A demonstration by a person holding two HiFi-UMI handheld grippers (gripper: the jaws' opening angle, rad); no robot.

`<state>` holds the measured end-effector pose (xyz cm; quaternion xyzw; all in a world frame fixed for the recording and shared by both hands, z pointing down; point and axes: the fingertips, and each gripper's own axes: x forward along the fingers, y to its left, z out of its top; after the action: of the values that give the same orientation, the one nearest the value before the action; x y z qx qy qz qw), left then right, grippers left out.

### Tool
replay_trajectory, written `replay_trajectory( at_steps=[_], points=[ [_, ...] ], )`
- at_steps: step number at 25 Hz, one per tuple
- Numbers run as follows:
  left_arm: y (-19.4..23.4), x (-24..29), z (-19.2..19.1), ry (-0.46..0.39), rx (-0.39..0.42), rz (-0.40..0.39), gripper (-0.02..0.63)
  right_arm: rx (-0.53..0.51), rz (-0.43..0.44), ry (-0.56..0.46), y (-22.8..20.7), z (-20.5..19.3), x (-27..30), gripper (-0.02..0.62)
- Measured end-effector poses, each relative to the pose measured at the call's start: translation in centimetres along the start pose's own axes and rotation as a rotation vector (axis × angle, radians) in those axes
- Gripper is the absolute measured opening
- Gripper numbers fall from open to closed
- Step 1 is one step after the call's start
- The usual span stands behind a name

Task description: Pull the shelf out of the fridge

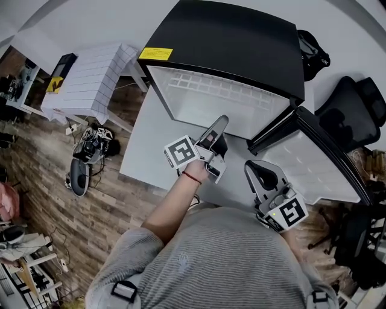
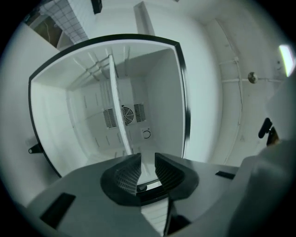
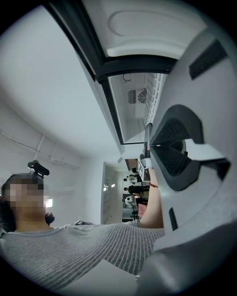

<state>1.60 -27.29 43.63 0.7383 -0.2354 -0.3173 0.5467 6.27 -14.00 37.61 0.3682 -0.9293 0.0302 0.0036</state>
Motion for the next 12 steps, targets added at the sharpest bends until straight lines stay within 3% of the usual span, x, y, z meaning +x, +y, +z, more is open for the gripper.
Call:
replay_trajectory(
  at_steps=[12],
  points=[
    [4.0, 3.6, 1.9, 0.021, -0.06, 0.027, 0.115, -0.001, -0.008, 0.016, 0.0, -0.1, 0.4, 0.017]
  ],
)
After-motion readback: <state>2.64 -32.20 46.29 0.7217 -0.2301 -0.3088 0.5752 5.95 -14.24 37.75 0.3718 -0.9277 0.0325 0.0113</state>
